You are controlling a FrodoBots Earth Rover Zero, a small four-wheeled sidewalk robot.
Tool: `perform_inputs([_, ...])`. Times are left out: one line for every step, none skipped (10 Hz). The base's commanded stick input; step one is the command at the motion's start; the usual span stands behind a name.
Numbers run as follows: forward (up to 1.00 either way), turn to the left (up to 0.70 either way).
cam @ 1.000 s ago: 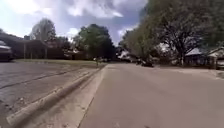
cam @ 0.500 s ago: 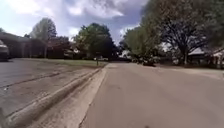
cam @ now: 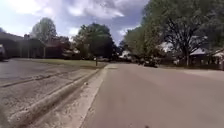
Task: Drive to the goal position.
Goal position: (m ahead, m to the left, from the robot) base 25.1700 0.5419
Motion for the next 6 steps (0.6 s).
perform_inputs([1.0, 0.0])
perform_inputs([1.0, 0.0])
perform_inputs([1.0, -0.01])
perform_inputs([1.0, -0.05])
perform_inputs([1.0, -0.09])
perform_inputs([1.0, -0.13])
